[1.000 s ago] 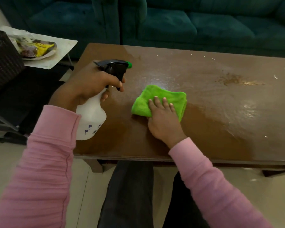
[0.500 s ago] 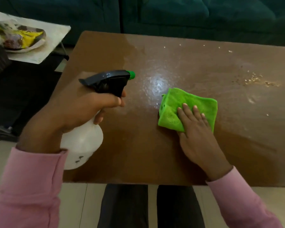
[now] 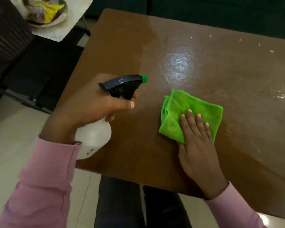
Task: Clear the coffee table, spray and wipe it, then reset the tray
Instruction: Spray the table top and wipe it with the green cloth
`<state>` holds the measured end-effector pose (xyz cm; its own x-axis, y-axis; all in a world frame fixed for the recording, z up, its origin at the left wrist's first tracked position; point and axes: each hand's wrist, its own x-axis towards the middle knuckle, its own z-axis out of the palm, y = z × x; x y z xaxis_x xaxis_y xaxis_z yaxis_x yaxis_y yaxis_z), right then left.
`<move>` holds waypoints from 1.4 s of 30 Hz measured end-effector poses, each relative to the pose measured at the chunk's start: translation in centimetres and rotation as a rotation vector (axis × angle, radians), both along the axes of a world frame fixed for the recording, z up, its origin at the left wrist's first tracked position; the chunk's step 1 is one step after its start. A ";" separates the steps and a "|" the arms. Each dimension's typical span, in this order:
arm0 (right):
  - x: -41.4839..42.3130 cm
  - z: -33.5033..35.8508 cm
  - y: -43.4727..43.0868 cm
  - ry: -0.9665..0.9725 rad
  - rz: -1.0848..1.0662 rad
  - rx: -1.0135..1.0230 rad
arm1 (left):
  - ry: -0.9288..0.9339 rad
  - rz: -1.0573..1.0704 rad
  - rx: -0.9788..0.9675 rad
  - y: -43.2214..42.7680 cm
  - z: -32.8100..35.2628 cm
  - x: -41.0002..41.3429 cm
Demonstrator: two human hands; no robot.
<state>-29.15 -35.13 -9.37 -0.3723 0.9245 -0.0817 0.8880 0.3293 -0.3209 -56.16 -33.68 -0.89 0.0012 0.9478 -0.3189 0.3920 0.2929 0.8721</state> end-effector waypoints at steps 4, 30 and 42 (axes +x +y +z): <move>2.3 0.3 0.3 -0.104 -0.106 0.010 | 0.019 0.023 -0.042 0.3 1.6 1.2; -2.4 0.3 1.4 -0.216 -0.386 -0.062 | -0.018 -0.057 -0.308 0.7 0.8 -1.1; -8.7 1.3 4.0 0.011 -0.614 -0.115 | -0.114 -0.106 0.066 1.4 2.3 -5.6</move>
